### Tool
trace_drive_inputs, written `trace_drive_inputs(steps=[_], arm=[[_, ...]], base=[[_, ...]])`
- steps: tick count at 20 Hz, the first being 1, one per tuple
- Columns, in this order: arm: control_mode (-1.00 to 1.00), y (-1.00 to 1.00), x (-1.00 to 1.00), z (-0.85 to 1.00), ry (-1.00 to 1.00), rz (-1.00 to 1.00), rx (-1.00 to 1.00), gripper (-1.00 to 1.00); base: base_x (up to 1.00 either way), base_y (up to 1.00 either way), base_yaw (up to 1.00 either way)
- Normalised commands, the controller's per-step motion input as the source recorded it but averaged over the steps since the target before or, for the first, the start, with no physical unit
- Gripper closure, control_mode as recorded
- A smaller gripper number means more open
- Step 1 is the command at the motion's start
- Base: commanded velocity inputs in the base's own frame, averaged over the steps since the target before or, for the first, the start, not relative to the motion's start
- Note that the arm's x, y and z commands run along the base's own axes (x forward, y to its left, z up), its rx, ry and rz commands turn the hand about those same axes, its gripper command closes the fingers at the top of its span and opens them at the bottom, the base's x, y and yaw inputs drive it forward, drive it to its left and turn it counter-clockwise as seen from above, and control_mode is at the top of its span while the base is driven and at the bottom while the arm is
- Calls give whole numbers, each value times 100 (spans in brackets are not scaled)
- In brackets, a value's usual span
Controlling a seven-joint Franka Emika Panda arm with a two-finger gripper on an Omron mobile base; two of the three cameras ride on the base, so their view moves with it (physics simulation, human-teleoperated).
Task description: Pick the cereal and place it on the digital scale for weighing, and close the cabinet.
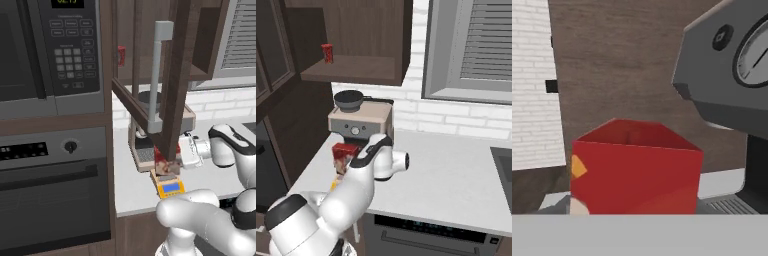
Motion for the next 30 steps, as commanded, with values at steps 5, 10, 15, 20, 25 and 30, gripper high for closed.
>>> trace_drive_inputs(steps=[5, 10, 15, 20, 25, 30], arm=[[-100, 0, 24, -33, 0, 0, 0, 100], [-100, 1, -25, -23, -12, 0, 0, 100], [-100, 6, -23, -1, 0, 0, 0, 100], [-100, 8, 0, 0, 8, 0, 0, 100], [-100, 5, 2, -3, 3, 0, -1, -100], [-100, 0, -6, 0, 0, 0, 0, -100]], base=[[0, 0, 0], [0, 0, 0], [0, 0, 0], [0, 0, 0], [0, 0, 0], [0, 0, 0]])
